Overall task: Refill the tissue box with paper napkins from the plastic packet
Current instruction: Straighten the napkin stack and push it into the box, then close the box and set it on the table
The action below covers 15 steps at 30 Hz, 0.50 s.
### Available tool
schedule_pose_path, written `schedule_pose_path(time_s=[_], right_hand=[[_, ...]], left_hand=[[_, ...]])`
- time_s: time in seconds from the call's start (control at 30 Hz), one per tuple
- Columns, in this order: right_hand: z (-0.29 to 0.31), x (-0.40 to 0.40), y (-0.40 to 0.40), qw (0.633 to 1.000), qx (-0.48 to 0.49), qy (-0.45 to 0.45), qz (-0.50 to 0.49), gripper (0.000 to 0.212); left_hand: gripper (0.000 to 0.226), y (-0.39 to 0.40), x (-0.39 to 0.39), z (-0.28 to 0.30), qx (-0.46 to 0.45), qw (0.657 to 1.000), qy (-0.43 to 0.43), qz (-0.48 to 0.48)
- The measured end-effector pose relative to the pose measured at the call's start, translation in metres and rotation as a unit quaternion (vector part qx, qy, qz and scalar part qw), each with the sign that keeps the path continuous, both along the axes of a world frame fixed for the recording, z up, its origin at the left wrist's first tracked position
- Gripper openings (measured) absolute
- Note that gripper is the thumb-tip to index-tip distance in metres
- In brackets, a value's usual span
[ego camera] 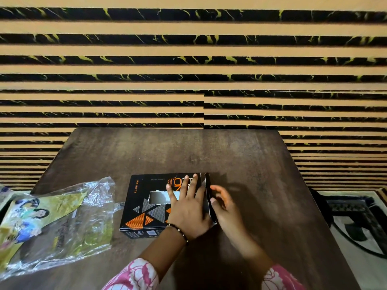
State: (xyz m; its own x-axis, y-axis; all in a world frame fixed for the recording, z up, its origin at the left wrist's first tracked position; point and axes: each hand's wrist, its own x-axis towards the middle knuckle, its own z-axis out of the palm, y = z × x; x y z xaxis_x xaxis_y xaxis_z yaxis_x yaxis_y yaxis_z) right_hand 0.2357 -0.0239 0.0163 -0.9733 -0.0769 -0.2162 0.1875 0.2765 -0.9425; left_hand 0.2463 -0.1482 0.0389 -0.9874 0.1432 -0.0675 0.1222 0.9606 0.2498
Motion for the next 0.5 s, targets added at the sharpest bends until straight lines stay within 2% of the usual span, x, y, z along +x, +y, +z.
schedule_pose_path(time_s=[0.2,0.3,0.43,0.5], right_hand=[[0.000,-0.001,-0.004,0.994,-0.089,-0.060,0.001,0.034],[-0.002,-0.003,-0.008,0.991,-0.115,-0.068,-0.009,0.039],[-0.009,-0.004,-0.010,0.993,-0.093,-0.071,-0.016,0.059],[-0.010,-0.001,-0.011,0.995,-0.070,-0.071,-0.014,0.060]], left_hand=[[0.093,-0.006,-0.002,0.003,0.041,0.999,-0.031,-0.011],[0.090,-0.014,-0.003,0.005,0.054,0.995,-0.063,-0.047],[0.086,-0.033,0.003,0.020,0.084,0.985,-0.125,-0.083],[0.084,-0.048,0.009,0.025,0.097,0.988,-0.100,-0.059]])
